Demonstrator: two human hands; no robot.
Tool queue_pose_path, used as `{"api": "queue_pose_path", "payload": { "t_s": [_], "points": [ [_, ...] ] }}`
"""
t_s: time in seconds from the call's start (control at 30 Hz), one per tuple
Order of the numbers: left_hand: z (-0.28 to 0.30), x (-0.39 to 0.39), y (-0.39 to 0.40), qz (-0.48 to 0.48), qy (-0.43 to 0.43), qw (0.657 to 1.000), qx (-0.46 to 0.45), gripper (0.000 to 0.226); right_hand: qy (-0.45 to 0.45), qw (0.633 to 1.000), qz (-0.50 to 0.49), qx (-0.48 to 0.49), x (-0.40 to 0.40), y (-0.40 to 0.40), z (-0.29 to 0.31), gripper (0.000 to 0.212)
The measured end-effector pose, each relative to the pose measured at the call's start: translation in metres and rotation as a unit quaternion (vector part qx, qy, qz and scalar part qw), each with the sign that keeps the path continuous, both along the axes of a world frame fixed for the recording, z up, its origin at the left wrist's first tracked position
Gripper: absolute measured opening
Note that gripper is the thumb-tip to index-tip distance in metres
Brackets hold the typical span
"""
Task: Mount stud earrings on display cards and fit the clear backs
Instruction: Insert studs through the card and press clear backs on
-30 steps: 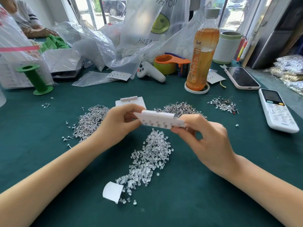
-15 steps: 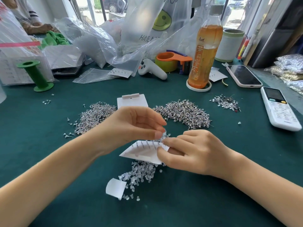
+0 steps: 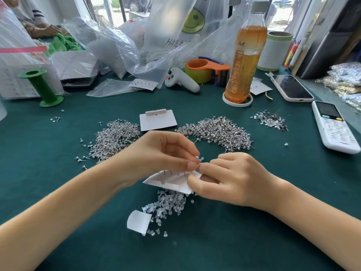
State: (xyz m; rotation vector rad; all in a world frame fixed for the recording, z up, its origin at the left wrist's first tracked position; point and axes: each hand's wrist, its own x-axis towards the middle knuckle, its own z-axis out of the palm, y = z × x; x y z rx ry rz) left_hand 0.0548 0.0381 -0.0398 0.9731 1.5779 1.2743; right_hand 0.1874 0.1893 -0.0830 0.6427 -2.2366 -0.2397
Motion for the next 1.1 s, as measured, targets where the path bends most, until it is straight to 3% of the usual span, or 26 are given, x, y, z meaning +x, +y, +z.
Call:
{"api": "queue_pose_path", "payload": {
  "t_s": [0.33, 0.7, 1.1],
  "points": [
    [-0.0002, 0.0022, -0.0009, 0.005, 0.01, 1.0, -0.013, 0.022, 0.002, 1.0, -0.008, -0.008, 0.0004, -0.0017, -0.0011, 0.031],
    [-0.0001, 0.0062, -0.0009, 0.01, 0.018, 0.999, -0.036, 0.022, 0.004, 1.0, -0.02, -0.002, 0.002, -0.0024, 0.0006, 0.023],
    [-0.0056, 0.0074, -0.0026, 0.025, 0.005, 0.999, 0.021, 0.021, 0.007, 1.0, -0.026, -0.007, 0.003, -0.0016, 0.0006, 0.028]
  ]
}}
